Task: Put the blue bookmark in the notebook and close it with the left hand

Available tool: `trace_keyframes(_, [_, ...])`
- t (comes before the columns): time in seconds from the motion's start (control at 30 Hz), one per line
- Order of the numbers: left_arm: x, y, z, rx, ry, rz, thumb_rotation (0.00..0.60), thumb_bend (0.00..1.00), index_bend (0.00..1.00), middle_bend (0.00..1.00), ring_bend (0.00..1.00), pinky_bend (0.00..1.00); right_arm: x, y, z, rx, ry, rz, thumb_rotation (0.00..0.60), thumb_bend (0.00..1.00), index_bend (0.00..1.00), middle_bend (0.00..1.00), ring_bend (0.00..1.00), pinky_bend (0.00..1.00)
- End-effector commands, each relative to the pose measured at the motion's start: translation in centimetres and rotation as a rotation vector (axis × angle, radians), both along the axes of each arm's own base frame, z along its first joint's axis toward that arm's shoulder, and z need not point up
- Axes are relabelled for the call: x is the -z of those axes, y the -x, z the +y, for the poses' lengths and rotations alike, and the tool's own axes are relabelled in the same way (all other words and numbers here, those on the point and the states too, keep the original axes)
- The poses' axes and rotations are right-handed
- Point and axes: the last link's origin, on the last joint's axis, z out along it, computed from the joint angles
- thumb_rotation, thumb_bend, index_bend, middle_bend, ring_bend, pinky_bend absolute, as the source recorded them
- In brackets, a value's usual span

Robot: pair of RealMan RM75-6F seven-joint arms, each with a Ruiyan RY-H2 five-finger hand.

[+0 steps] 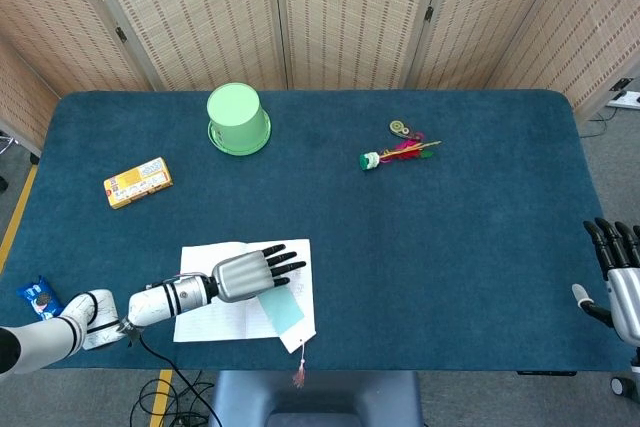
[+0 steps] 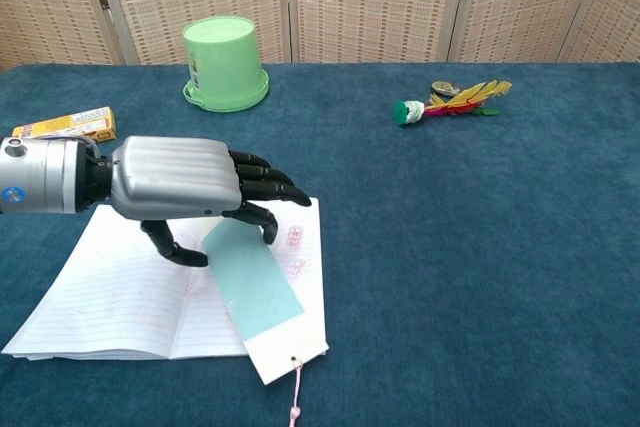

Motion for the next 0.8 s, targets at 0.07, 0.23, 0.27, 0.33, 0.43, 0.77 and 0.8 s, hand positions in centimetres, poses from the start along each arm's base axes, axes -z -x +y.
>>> trace_keyframes(0.07, [0.1,0.0,0.5,0.001,-0.017,0.010,0.600,0.32,0.33,0.06,0.08,0.16,-0.1,0.1,0.1,0.002,0.005,0.001,0.600,0.20,0.04,0.07,0.06,0.07])
trace_keyframes(0.23, [-0.1,-0.2,1.1,0.007,-0.044,0.015,0.600,0.32,0.31,0.06,0.08,0.16,-0.2,0.1,0.1,0.004,0.008,-0.001,0.600,0.20,0.04,0.07,0.06,0.07])
trace_keyframes(0.27, [-0.1,-0.2,1.2,0.006,-0.047,0.015,0.600,0.32,0.31,0.06,0.08,0.16,-0.2,0.1,0.2,0.004,0.007,-0.002,0.600,0.20,0.04,0.07,0.06,0.07])
trace_keyframes(0.33, [-0.2,-0.1,1.3,0.006,-0.055,0.020,0.600,0.32,0.30,0.06,0.08,0.16,-0.2,0.2,0.2,0.005,0.007,-0.002,0.600,0.20,0.04,0.07,0.06,0.07])
trace_keyframes(0.43, [-0.3,0.0,1.5,-0.003,-0.068,0.027,0.600,0.32,0.24,0.06,0.07,0.16,-0.2,0.2,0.2,0.003,0.009,-0.002,0.600,0.20,0.04,0.07,0.06,0.07])
trace_keyframes(0.77, [-1.4,0.3,1.1,-0.091,-0.102,0.002,0.600,0.32,0.14,0.06,0.02,0.16,-0.3,0.1,0.3,-0.003,0.011,-0.003,0.600,0.20,0.04,0.07,0.06,0.07])
trace_keyframes(0.8, [-1.6,0.2,0.8,-0.106,-0.096,-0.011,0.600,0.32,0.14,0.06,0.01,0.16,-0.2,0.1,0.3,-0.003,0.011,-0.004,0.600,0.20,0.04,0.07,0.06,0.07])
